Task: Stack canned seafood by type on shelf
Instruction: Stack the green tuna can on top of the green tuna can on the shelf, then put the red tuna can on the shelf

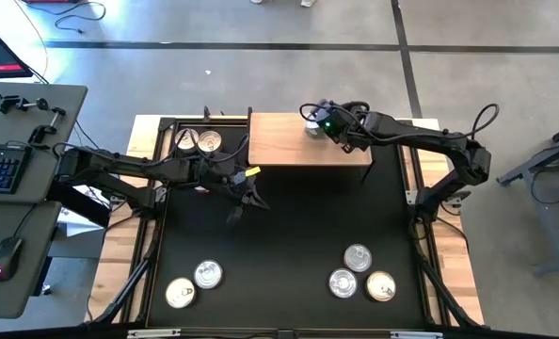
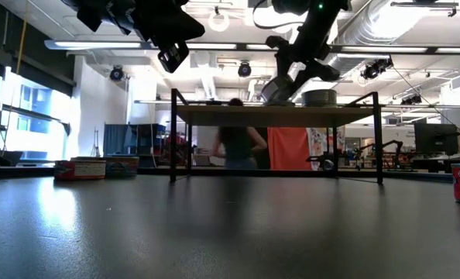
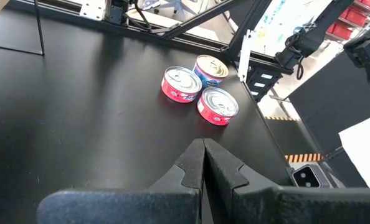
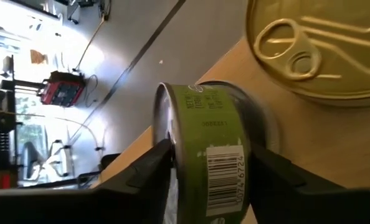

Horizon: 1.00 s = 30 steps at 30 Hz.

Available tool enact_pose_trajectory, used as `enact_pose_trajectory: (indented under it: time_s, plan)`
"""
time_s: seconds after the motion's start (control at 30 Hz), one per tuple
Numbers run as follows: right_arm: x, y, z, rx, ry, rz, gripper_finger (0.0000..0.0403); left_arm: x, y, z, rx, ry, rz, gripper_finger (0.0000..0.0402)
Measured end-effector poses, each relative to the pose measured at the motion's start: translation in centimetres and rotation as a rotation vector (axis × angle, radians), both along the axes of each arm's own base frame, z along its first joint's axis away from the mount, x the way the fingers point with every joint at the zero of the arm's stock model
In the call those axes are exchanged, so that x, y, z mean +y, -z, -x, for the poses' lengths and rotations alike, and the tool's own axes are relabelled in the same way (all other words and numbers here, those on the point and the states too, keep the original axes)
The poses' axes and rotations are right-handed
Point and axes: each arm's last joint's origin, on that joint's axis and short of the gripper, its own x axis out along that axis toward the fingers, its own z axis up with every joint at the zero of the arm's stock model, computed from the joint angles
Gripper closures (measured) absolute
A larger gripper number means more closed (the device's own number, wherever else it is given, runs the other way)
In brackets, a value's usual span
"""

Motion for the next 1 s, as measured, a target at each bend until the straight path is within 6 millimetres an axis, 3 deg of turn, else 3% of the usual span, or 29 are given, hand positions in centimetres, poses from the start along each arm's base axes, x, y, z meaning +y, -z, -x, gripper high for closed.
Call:
enact_pose_trajectory:
  time_s: [0.33, 0.5, 0.63, 0.8, 1.0]
  plan:
    - [0.2, 0.5, 0.1, 0.028, -0.022, -0.052, 0.0114, 0.0, 0.0, 0.0, -0.008, 0.011, -0.022, 0.0401]
    - [0.3, -0.1, 0.4, 0.027, -0.021, -0.017, 0.0101, 0.0, 0.0, 0.0, -0.007, 0.011, -0.022, 0.0401]
    - [1.0, -1.7, 0.9, 0.067, -0.059, 0.048, 0.0101, 0.0, 0.0, 0.0, -0.007, 0.012, -0.021, 0.0402]
    - [2.6, -3.5, 1.0, 0.136, -0.323, 0.036, 0.0101, 0.1, -0.4, 0.2, -0.020, 0.007, -0.002, 0.0402]
    - [5.9, -3.2, -0.2, 0.141, -0.622, -0.015, 0.0101, 0.7, -1.2, 0.8, -0.018, -0.039, 0.073, 0.0402]
